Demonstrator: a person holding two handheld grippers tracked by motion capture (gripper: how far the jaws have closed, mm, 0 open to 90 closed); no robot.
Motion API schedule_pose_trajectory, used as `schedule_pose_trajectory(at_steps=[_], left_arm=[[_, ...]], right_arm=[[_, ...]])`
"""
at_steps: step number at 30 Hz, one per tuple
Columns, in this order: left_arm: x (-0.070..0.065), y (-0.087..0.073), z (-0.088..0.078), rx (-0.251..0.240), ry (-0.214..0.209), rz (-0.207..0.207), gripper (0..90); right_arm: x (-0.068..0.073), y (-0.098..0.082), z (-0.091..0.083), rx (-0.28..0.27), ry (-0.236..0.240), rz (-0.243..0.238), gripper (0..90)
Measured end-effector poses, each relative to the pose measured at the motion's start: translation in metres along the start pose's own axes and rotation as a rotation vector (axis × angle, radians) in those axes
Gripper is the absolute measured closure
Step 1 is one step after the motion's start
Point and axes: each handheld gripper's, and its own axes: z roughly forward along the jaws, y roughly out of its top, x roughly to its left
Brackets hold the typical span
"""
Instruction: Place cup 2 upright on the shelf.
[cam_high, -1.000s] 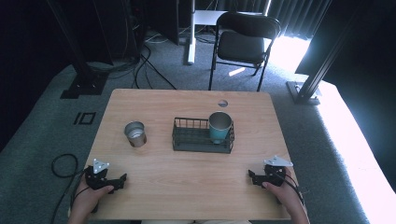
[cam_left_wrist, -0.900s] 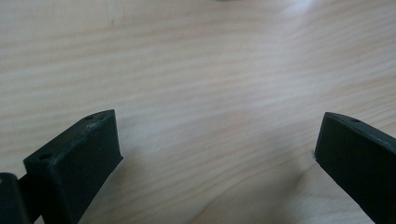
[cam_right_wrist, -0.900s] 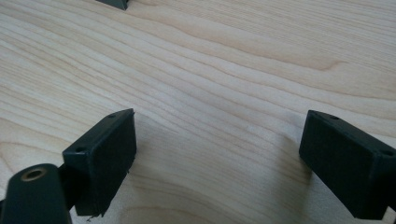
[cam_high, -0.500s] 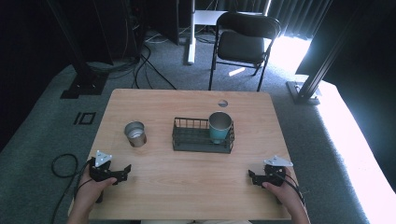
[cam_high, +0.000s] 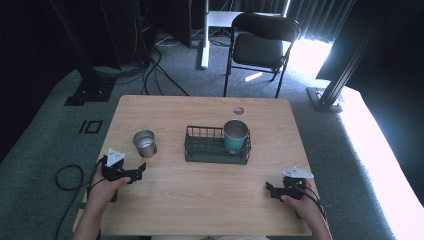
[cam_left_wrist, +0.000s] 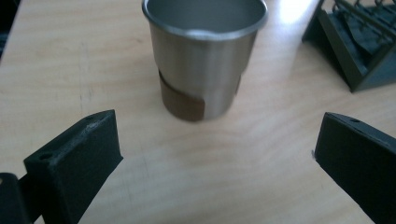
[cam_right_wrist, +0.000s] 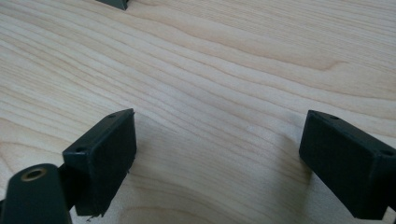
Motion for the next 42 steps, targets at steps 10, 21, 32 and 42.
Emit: schedule_pose_trajectory(at_steps=[10,21,32,42], left_arm=[[0.0,0.015,0.016,-0.045,0.001,0.019,0.9],[0.006,0.027,0.035,-0.049,0.037,0.009,5.5],[0.005,0.037,0.051,-0.047,0.036,0.023,4.9],[0.004,0.044,0.066,-0.052,0.039,0.023,5.0]], right_arm=[[0.0,0.0,0.0,0.0,0.001,0.002,10.6],[0.0,0.0,0.0,0.0,0.001,0.002,10.6],[0.0,0.0,0.0,0.0,0.001,0.002,10.6],[0.0,0.0,0.0,-0.001,0.002,0.002,10.6]])
